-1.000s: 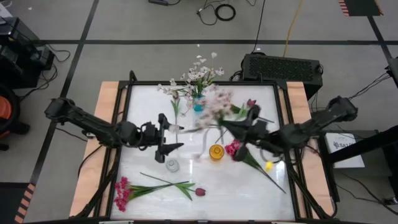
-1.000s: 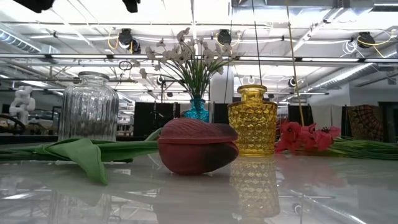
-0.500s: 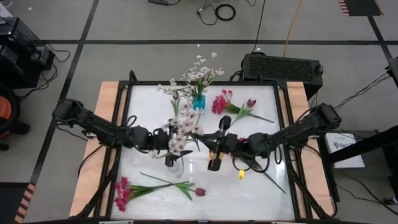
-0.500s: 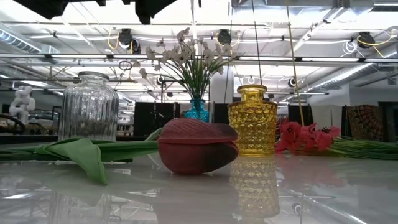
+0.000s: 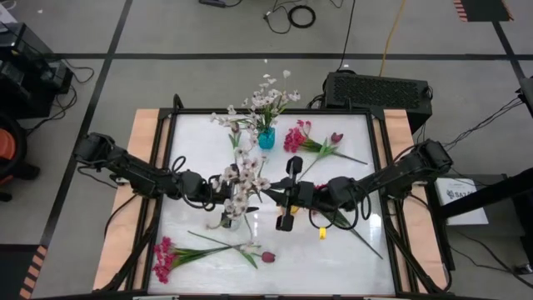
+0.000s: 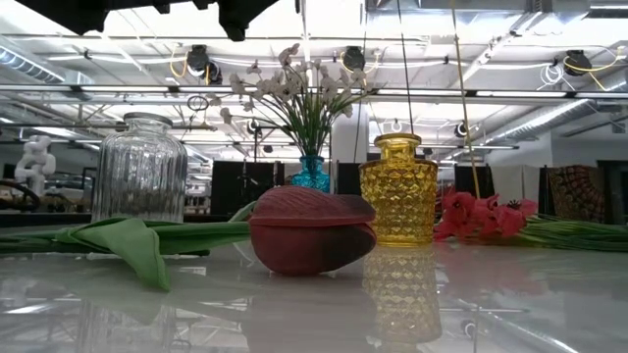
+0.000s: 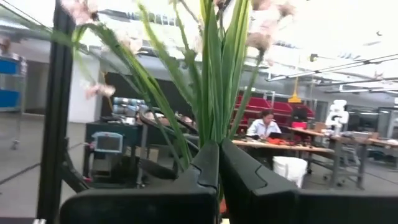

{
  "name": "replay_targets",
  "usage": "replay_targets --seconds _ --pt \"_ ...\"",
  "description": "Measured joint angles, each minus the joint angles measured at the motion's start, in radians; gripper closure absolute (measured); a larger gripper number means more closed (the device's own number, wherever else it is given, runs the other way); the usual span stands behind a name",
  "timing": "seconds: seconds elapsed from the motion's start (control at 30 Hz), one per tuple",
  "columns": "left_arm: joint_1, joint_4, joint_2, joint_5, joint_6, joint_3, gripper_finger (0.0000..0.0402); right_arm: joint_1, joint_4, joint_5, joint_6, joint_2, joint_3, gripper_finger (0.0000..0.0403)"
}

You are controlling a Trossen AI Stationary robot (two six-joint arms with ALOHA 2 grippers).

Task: Sort flowers into vase by color
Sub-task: Put the white flowers into the blue vase

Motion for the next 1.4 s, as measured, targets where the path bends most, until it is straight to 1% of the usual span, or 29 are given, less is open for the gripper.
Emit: replay_targets --seconds 0.07,0.23,0.37,0.53,0.63,0.83,0.9,1.0,1.07,1.13,1.3,1.4 --pt "-0.008 0.0 0.0 0.0 -0.007 0.0 0.0112 -0.007 0.001 -0.022 0.012 0.0 0.0 0.0402" --pt "-0.025 -0.001 0.0 0.0 -0.01 0.0 0.0149 -0.019 0.019 -0.027 0.02 0.019 0.0 0.0403" --pt "-0.029 -0.001 0.0 0.0 -0.034 0.0 0.0182 -0.031 0.074 -0.074 0.025 0.049 0.0 0.0403" --pt "-0.029 -0.01 0.0 0.0 -0.051 0.0 0.0227 -0.047 0.108 -0.074 0.025 0.066 0.0 0.0403" --pt "-0.029 -0.011 0.0 -0.002 -0.049 0.0 0.027 -0.05 0.109 -0.073 0.025 0.066 0.0 0.0403" --pt "-0.026 -0.03 -0.002 -0.014 -0.044 0.0 0.038 -0.049 0.103 -0.074 0.024 0.066 0.0 0.0403" --pt "-0.025 -0.043 -0.002 -0.016 -0.044 -0.001 0.0389 -0.049 0.094 -0.071 0.023 0.066 0.0 0.0403" --pt "-0.026 -0.054 -0.002 -0.017 -0.044 -0.001 0.0377 -0.048 0.074 -0.064 0.027 0.065 0.0 0.04" --pt "-0.026 -0.073 -0.007 -0.018 -0.044 -0.002 0.0374 -0.044 0.042 -0.058 0.051 0.061 0.0 0.0387" --pt "-0.026 -0.092 -0.019 -0.019 -0.043 -0.002 0.0378 -0.044 -0.032 -0.058 0.099 0.044 0.0 0.0361" --pt "-0.026 -0.24 -0.086 -0.022 -0.045 -0.002 0.0391 -0.05 -0.277 -0.067 0.217 -0.03 0.0 0.0277" --pt "-0.026 -0.306 -0.117 -0.037 -0.049 -0.002 0.0387 -0.05 -0.339 -0.067 0.256 -0.053 0.0 0.0228"
